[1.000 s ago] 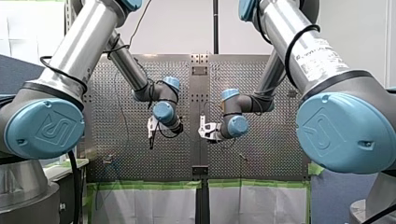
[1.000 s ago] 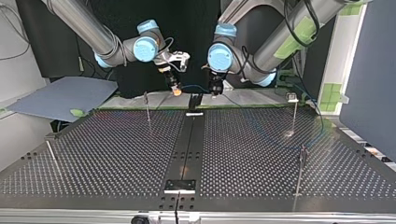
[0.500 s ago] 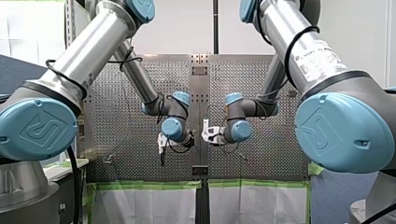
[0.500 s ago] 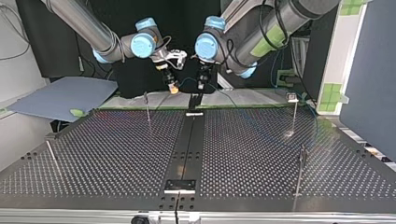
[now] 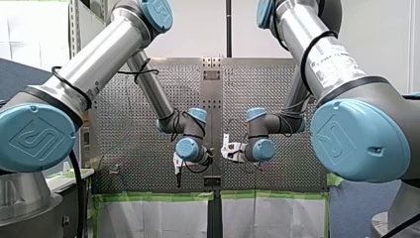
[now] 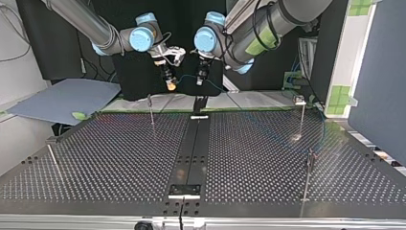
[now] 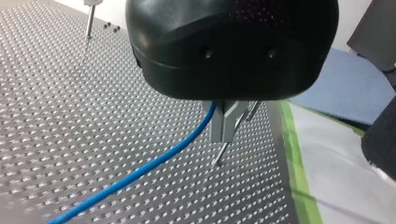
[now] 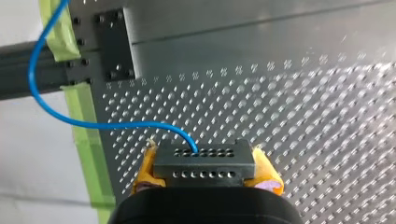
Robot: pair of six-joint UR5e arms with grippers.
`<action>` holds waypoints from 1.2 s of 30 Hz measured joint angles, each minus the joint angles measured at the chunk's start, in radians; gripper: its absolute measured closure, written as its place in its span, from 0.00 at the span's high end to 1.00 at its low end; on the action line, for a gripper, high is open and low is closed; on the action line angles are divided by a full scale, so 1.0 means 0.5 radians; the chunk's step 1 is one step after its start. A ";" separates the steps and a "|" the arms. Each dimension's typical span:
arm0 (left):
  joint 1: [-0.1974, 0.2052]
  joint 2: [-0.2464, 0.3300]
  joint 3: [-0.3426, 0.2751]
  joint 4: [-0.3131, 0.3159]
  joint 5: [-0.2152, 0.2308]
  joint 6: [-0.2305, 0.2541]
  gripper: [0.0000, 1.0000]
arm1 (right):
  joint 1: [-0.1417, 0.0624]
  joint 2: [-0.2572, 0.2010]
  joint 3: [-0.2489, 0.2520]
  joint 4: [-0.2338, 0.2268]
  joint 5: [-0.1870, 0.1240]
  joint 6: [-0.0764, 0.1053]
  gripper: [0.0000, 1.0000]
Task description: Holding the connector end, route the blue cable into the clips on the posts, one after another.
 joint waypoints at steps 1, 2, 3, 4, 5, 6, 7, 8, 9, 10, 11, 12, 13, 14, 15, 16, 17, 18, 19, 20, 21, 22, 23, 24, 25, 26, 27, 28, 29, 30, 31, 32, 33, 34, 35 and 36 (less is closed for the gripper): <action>-0.011 -0.017 0.000 0.017 0.001 -0.007 0.00 | -0.005 0.013 0.001 -0.007 0.006 0.004 0.00; -0.029 -0.041 0.000 0.042 -0.001 -0.017 0.00 | -0.010 0.027 0.002 -0.011 0.010 0.008 0.00; -0.042 -0.060 0.000 0.061 -0.006 -0.024 0.00 | -0.016 0.045 0.003 -0.012 0.014 0.011 0.00; -0.055 -0.080 0.000 0.079 -0.012 -0.030 0.00 | -0.020 0.060 0.003 -0.011 0.015 0.013 0.00; -0.069 -0.105 0.000 0.107 -0.020 -0.037 0.00 | -0.024 0.076 0.003 -0.008 0.016 0.014 0.00; -0.077 -0.120 0.000 0.126 -0.025 -0.041 0.00 | -0.029 0.094 0.003 -0.001 0.016 0.015 0.00; -0.083 -0.134 0.000 0.142 -0.028 -0.043 0.00 | -0.034 0.105 0.003 0.006 0.015 0.016 0.00; -0.089 -0.149 0.000 0.163 -0.033 -0.046 0.00 | -0.038 0.113 0.003 0.014 0.015 0.015 0.00; -0.093 -0.159 0.000 0.176 -0.037 -0.046 0.00 | -0.044 0.121 0.003 0.025 0.015 0.013 0.00; -0.097 -0.167 0.000 0.185 -0.044 -0.045 0.00 | -0.048 0.125 0.003 0.034 0.015 0.011 0.00; -0.103 -0.174 0.000 0.194 -0.059 -0.037 0.00 | -0.051 0.127 0.003 0.043 0.015 0.008 0.00; -0.108 -0.178 0.000 0.200 -0.073 -0.026 0.00 | -0.055 0.129 0.003 0.052 0.016 0.006 0.00; -0.113 -0.180 0.000 0.206 -0.090 -0.013 0.00 | -0.057 0.130 0.004 0.056 0.017 0.005 0.00; -0.121 -0.182 0.001 0.217 -0.113 0.008 0.00 | -0.059 0.130 0.004 0.060 0.017 0.005 0.00; -0.126 -0.183 0.000 0.228 -0.131 0.023 0.00 | -0.061 0.131 0.004 0.062 0.018 0.004 0.00; -0.130 -0.184 0.000 0.239 -0.150 0.035 0.00 | -0.063 0.131 0.004 0.064 0.017 0.004 0.00; -0.134 -0.186 0.000 0.251 -0.175 0.048 0.00 | -0.066 0.131 0.004 0.064 0.017 0.003 0.00; -0.136 -0.189 0.000 0.257 -0.194 0.056 0.00 | -0.069 0.131 0.004 0.066 0.016 0.002 0.00; -0.138 -0.194 0.000 0.262 -0.211 0.063 0.00 | -0.072 0.131 0.004 0.067 0.016 0.001 0.00; -0.141 -0.206 0.000 0.266 -0.231 0.075 0.00 | -0.075 0.131 0.004 0.068 0.015 0.000 0.00; -0.144 -0.218 0.001 0.268 -0.245 0.087 0.00 | -0.079 0.131 0.004 0.069 0.014 -0.001 0.00; -0.148 -0.233 0.001 0.271 -0.261 0.101 0.00 | -0.082 0.131 0.004 0.070 0.014 -0.002 0.00; -0.154 -0.253 0.000 0.274 -0.281 0.120 0.00 | -0.084 0.131 0.004 0.071 0.014 -0.003 0.00; -0.157 -0.266 0.000 0.276 -0.293 0.134 0.00 | -0.086 0.131 0.004 0.071 0.014 -0.003 0.00; -0.159 -0.277 0.000 0.278 -0.302 0.145 0.00 | -0.088 0.131 0.004 0.071 0.013 -0.004 0.00; -0.162 -0.287 0.000 0.279 -0.310 0.157 0.00 | -0.088 0.131 0.004 0.071 0.012 -0.004 0.00; -0.164 -0.293 0.000 0.281 -0.316 0.164 0.00 | -0.089 0.131 0.004 0.072 0.011 -0.004 0.00; -0.168 -0.301 0.002 0.283 -0.321 0.169 0.00 | -0.090 0.131 0.004 0.074 0.009 -0.005 0.00; -0.177 -0.313 0.008 0.282 -0.327 0.174 0.00 | -0.090 0.131 0.004 0.077 0.008 -0.006 0.00; -0.187 -0.324 0.016 0.277 -0.331 0.176 0.00 | -0.091 0.131 0.004 0.082 0.006 -0.008 0.00; -0.197 -0.337 0.026 0.270 -0.334 0.178 0.00 | -0.091 0.131 0.004 0.086 0.006 -0.011 0.00; -0.214 -0.354 0.041 0.259 -0.336 0.179 0.00 | -0.091 0.131 0.004 0.089 0.005 -0.013 0.00; -0.225 -0.369 0.054 0.248 -0.337 0.180 0.00 | -0.091 0.130 0.004 0.092 0.003 -0.016 0.00; -0.237 -0.384 0.069 0.237 -0.339 0.180 0.00 | -0.091 0.131 0.004 0.094 0.001 -0.018 0.00; -0.253 -0.406 0.091 0.224 -0.340 0.180 0.00 | -0.091 0.131 0.004 0.097 -0.003 -0.019 0.00; -0.264 -0.421 0.107 0.215 -0.342 0.179 0.00 | -0.091 0.131 0.004 0.100 -0.007 -0.021 0.00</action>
